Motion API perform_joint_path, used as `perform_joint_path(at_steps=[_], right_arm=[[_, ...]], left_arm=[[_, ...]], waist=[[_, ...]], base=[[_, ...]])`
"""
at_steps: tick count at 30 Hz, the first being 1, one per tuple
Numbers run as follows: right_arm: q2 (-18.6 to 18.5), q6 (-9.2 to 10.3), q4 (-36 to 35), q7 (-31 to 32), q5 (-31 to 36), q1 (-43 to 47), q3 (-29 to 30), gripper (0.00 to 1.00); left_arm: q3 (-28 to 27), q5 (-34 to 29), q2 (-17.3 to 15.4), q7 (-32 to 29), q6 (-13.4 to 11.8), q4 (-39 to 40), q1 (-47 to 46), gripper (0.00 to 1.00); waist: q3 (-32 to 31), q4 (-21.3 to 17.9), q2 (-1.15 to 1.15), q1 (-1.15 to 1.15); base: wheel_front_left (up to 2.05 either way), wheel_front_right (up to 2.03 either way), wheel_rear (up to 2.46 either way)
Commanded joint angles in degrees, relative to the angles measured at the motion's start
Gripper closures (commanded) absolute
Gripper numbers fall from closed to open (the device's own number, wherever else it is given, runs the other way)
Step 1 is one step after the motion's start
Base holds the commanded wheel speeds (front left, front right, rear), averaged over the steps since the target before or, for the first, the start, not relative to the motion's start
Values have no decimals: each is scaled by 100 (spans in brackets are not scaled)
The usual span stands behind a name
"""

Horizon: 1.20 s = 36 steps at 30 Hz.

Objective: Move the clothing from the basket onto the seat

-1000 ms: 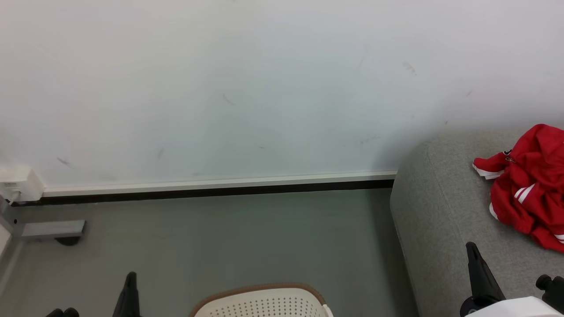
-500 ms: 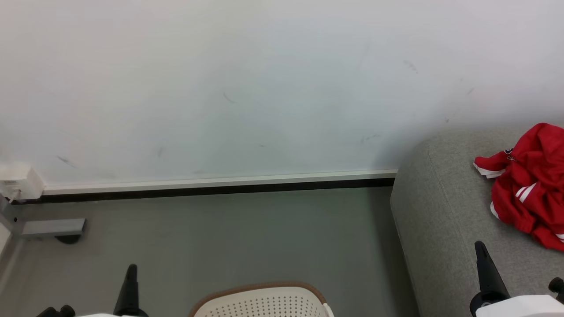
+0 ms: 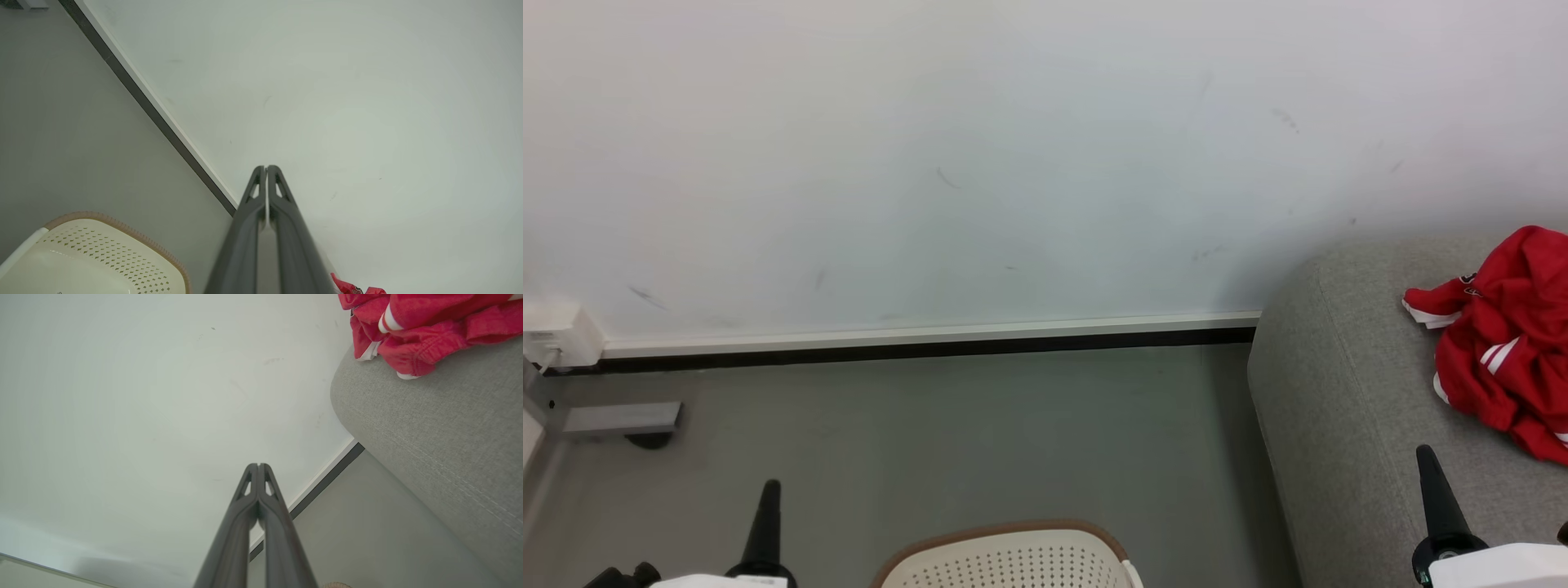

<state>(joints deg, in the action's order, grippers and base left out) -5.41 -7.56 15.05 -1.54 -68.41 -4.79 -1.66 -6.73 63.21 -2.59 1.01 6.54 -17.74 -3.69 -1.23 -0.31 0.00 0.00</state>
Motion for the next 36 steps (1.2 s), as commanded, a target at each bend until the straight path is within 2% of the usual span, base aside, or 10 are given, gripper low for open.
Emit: perform_joint_path(at_steps=[1,36], right_arm=[[0,7,-58,39,-148,-149,58,100],[129,11,-103,510,-1613,-157,520,100]], left_arm=[[-4,213,-44,-46,36,85,-136,100],[10,1946,-46,-511,82,277,-223,100]], waist=[[3,1,0,0],[82,18,0,0]], base=[[0,0,0],[0,0,0]])
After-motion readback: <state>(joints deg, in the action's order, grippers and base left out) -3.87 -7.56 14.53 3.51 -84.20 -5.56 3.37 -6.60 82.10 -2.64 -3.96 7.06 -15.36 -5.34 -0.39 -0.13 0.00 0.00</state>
